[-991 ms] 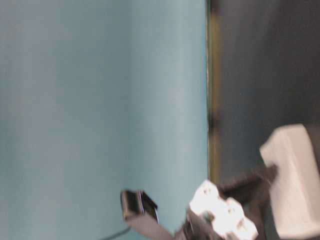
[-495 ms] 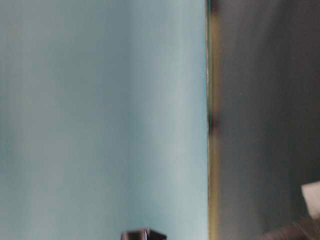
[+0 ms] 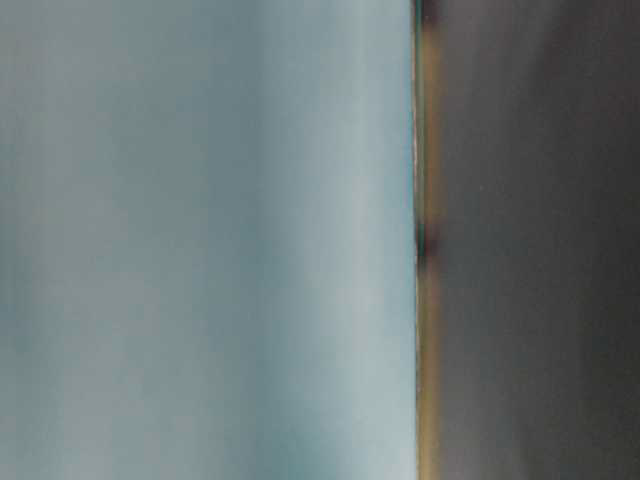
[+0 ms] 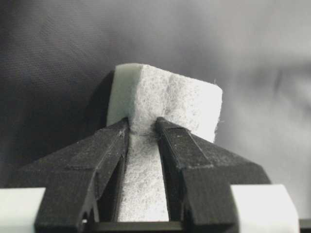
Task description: Push the sponge with the left arm to wipe the table.
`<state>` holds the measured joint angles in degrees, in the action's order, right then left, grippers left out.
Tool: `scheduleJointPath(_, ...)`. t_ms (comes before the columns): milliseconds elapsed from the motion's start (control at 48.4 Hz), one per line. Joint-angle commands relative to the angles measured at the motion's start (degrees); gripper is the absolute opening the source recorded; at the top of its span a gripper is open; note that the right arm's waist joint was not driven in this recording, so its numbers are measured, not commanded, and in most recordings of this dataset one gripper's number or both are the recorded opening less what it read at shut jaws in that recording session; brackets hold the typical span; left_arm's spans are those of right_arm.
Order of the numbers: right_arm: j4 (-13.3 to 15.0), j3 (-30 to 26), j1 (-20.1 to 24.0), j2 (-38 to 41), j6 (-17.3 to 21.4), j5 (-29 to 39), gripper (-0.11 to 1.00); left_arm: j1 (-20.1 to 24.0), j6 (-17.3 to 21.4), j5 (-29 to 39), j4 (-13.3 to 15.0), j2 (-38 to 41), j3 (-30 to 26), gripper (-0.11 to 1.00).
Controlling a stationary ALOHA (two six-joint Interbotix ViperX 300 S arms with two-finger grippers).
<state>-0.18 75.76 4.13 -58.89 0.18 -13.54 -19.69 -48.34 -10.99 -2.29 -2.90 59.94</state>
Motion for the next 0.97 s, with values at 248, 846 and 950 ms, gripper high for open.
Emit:
scheduleJointPath(248,0.0,-0.4,0.0,0.4,0.2,-0.3,0.01,0.5,1.7,0.2,-0.3,-1.4,-0.8,0.23)
scheduleJointPath(846,0.0,-0.2,0.0,0.4,0.2,-0.3,0.01,3.8,12.2,0.5,-0.3,-17.9,1.0,0.8)
scheduleJointPath(950,0.0,0.2,0.0,0.3,0.2,-0.3,0.01,3.8,14.4,1.7,-0.3,-21.9,1.4,0.79)
